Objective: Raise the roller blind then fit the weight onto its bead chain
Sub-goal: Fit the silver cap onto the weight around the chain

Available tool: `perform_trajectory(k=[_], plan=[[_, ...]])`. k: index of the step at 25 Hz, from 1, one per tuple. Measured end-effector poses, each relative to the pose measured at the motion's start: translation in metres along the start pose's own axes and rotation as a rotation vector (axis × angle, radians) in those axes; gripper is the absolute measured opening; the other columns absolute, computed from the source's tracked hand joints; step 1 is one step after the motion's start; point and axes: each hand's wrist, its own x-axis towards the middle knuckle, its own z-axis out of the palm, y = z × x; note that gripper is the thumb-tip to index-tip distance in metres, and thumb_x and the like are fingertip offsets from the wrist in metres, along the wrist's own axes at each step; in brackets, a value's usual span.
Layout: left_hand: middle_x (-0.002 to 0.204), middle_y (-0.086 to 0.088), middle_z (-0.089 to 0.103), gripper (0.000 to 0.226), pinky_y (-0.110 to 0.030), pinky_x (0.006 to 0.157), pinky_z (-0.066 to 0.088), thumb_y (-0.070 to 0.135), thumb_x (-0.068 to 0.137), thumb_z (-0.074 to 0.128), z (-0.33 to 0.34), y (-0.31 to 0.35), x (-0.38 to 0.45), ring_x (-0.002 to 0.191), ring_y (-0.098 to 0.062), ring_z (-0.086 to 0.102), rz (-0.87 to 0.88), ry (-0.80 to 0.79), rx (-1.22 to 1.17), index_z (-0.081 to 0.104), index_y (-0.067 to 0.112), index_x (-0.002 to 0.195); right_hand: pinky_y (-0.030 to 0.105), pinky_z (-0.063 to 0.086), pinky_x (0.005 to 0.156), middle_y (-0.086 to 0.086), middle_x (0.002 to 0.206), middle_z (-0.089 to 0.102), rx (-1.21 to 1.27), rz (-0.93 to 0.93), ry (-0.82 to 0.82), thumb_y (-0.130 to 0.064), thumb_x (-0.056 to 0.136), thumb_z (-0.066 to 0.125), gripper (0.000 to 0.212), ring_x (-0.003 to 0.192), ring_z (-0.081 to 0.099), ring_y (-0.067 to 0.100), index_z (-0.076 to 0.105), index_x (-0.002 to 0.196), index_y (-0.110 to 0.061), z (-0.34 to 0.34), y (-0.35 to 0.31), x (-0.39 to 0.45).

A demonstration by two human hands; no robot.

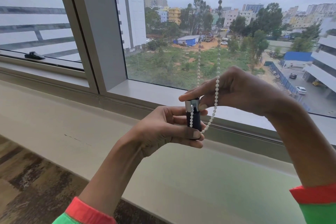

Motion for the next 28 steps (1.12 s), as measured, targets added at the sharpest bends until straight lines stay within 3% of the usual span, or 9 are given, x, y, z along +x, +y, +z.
perform_trajectory(k=[3, 7, 10, 16, 28], plan=[[0.087, -0.015, 0.068, 0.034, -0.038, 0.073, 0.059, -0.017, 0.074, 0.064, 0.001, 0.002, 0.000, 0.084, -0.036, 0.063, 0.006, -0.004, 0.047, 0.072, 0.005, 0.098, 0.023, 0.054, 0.084, -0.007, 0.097, 0.075, -0.034, -0.011, -0.015, -0.012, 0.072, 0.067, 0.036, 0.090, 0.071, 0.010, 0.068, 0.108, -0.012, -0.001, -0.001, -0.001], [0.090, -0.017, 0.069, 0.039, -0.037, 0.074, 0.059, -0.016, 0.075, 0.063, -0.001, 0.008, -0.002, 0.085, -0.036, 0.064, -0.026, -0.010, 0.055, 0.069, 0.003, 0.108, 0.018, 0.053, 0.078, -0.011, 0.088, 0.076, -0.033, -0.028, 0.026, -0.005, 0.073, 0.068, 0.035, 0.082, 0.071, 0.006, 0.067, 0.109, -0.007, -0.001, -0.005, -0.003], [0.092, -0.018, 0.069, 0.041, -0.037, 0.075, 0.059, -0.014, 0.076, 0.063, -0.002, 0.012, -0.004, 0.086, -0.035, 0.064, -0.035, -0.012, 0.071, 0.067, 0.003, 0.112, 0.019, 0.054, 0.079, -0.004, 0.093, 0.076, -0.044, -0.045, 0.080, 0.002, 0.074, 0.068, 0.032, 0.083, 0.071, 0.008, 0.069, 0.105, -0.005, -0.001, -0.005, -0.002], [0.088, -0.014, 0.071, 0.040, -0.039, 0.076, 0.058, -0.014, 0.074, 0.065, -0.003, 0.012, -0.008, 0.083, -0.033, 0.065, -0.048, 0.030, 0.064, 0.069, 0.005, 0.110, 0.023, 0.053, 0.087, 0.005, 0.104, 0.074, -0.060, -0.049, 0.062, -0.012, 0.072, 0.067, 0.035, 0.095, 0.071, 0.014, 0.068, 0.106, -0.006, 0.001, -0.011, -0.004], [0.085, -0.014, 0.071, 0.035, -0.037, 0.073, 0.060, -0.015, 0.072, 0.068, 0.002, 0.014, -0.007, 0.074, -0.025, 0.068, -0.046, 0.118, 0.130, 0.067, -0.003, 0.105, 0.022, 0.054, 0.081, -0.004, 0.094, 0.076, -0.056, -0.028, 0.080, -0.015, 0.067, 0.071, 0.032, 0.085, 0.072, 0.010, 0.072, 0.098, -0.012, 0.001, -0.014, 0.002]])
